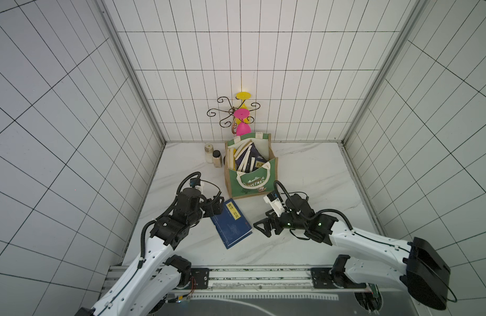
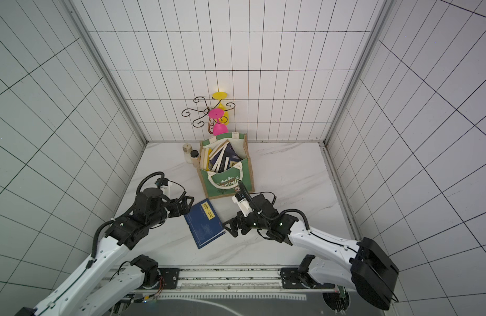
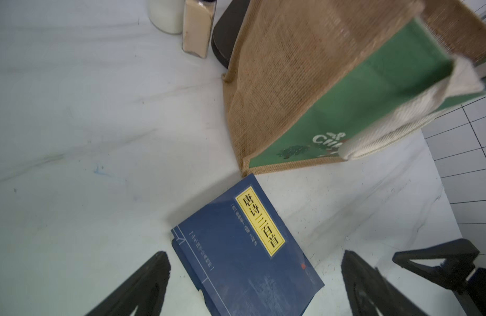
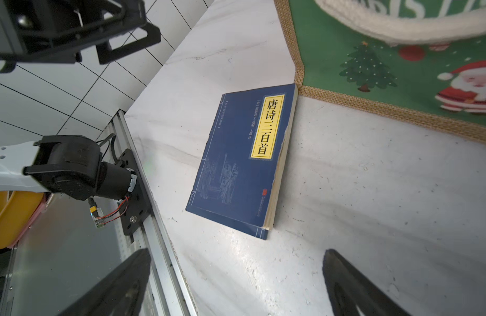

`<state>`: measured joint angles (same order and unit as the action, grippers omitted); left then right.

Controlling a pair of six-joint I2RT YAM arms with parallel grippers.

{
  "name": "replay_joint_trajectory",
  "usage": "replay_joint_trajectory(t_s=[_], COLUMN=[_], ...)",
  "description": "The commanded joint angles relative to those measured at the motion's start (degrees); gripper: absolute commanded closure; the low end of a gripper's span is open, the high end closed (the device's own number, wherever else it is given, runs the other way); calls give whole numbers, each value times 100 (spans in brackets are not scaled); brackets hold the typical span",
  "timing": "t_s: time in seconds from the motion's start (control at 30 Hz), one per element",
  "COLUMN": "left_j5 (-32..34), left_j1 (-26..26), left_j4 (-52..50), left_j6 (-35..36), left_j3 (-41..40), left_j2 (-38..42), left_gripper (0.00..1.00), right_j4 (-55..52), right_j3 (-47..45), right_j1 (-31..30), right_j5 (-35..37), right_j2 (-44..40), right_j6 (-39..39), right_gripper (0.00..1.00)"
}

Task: Put the books into the canvas bag
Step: Pick up the book from the book.

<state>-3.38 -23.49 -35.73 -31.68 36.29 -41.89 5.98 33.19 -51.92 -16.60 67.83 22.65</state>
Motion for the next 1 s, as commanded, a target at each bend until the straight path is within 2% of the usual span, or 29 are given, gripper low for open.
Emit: replay_joint_trajectory(t_s=[0.0, 0.23, 0.37, 0.53, 0.73, 0.97], left_j5=[-252, -789, -773, -1102, -1387, -1345], left_j1=[-16, -49, -142, -187, -276, -509], left_j4=[276, 547, 681, 1233, 1763, 2096], left_j6=[-698, -976, -1102, -1243, -1321, -1402], left_j3=[-320, -916, -1133, -1471, -1656, -1722], left_j2=[138, -305, -566, -649, -843, -1051], left_gripper=[3, 3, 3, 3, 3, 3], right_j4=[1081, 1938, 2121, 2287, 2464, 2649], right_j3=[-363, -427, -316, -151, -11, 38], right_j1=[-92, -155, -164, -162, -152, -153], right_j5=[159, 271, 262, 282, 188, -4], right_j2=[396, 1264, 1677, 2149, 2594, 2826], right_j6=[158, 379, 356, 319, 362, 414], right_gripper=[1, 1, 1, 1, 1, 1])
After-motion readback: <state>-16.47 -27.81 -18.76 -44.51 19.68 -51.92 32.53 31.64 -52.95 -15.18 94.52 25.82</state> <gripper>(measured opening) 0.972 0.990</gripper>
